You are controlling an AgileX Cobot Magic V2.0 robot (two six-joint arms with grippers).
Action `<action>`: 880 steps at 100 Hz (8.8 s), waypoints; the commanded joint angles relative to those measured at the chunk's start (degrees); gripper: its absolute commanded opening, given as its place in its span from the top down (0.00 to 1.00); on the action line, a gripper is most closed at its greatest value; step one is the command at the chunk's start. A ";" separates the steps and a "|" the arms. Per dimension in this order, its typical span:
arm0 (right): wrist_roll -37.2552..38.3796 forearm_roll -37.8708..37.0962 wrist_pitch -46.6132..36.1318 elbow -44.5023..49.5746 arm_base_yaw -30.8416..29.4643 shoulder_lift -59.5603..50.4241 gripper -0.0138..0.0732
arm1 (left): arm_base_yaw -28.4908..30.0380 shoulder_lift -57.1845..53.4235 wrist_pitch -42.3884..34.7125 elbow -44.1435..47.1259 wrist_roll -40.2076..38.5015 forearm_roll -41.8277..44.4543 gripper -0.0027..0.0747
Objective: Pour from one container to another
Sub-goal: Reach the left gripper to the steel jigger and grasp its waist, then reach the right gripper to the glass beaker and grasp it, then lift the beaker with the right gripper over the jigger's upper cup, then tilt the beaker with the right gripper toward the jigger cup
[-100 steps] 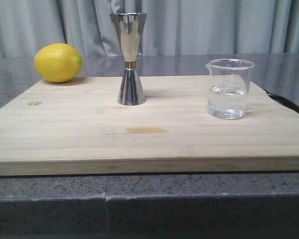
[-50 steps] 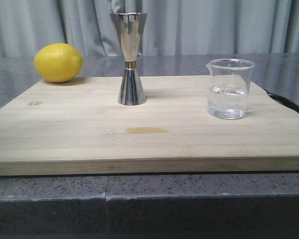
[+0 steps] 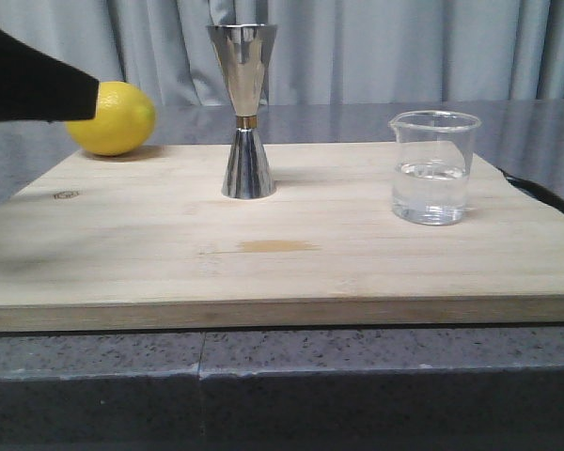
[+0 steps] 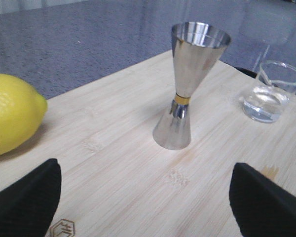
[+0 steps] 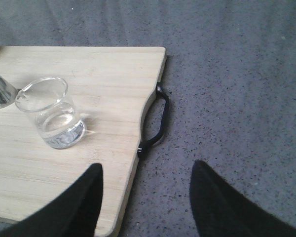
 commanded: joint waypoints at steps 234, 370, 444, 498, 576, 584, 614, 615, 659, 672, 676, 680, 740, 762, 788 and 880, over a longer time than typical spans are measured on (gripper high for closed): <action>-97.55 78.49 6.92 0.91 -0.06 32.14 0.41 | -10.88 33.20 26.48 -30.30 11.34 -4.51 0.99; -113.78 85.21 19.94 -9.42 -0.18 56.49 0.33 | -10.88 32.46 26.48 -33.44 9.46 -4.40 0.99; -113.77 85.21 21.34 -9.79 -0.18 56.59 0.61 | -10.88 32.46 26.48 -33.44 9.46 -4.40 0.99; -113.77 85.08 23.31 -12.64 -0.18 56.59 0.61 | -10.88 32.46 26.48 -33.44 9.23 -3.19 0.99; -96.92 56.75 19.87 -40.51 -0.18 56.59 0.61 | -14.75 32.46 26.48 -33.44 6.07 -0.39 0.99; -96.92 55.63 20.03 -40.91 -0.18 56.59 0.61 | -15.29 32.46 26.48 -33.44 6.07 -0.39 0.99; -97.05 52.77 19.68 -44.32 -0.18 56.99 0.61 | -17.41 32.46 26.48 -33.44 6.07 -0.39 0.99; -97.14 52.79 19.79 -44.59 -0.18 57.10 0.61 | -17.43 32.46 26.48 -33.44 6.07 -0.39 0.99; -99.85 45.09 14.74 -48.10 6.29 58.57 0.61 | -18.42 32.46 26.48 -33.44 4.76 -0.39 0.99; -100.81 44.27 12.51 -48.18 7.50 58.57 0.61 | -18.42 32.46 26.48 -33.44 4.76 -0.39 0.99; -100.81 43.64 11.88 -48.46 7.91 58.57 0.61 | -18.42 32.46 26.48 -33.44 4.76 -0.39 0.99; -100.81 43.11 11.75 -48.69 7.90 58.57 0.61 | -18.42 32.46 26.48 -33.44 4.76 -0.39 0.99; -106.25 40.17 9.74 -50.01 8.72 58.57 0.61 | -18.42 32.46 26.48 -33.44 4.76 -0.90 0.99; -109.14 40.17 10.38 -50.15 8.80 58.10 0.61 | -18.32 32.46 26.48 -33.44 4.76 -2.11 0.99; -111.39 40.17 11.46 -51.59 8.80 58.08 0.61 | -18.32 32.46 26.48 -33.44 4.76 -2.91 0.99; -115.30 36.45 14.33 -52.02 8.80 58.08 0.61 | -18.32 32.46 24.36 -33.44 4.76 -3.51 0.99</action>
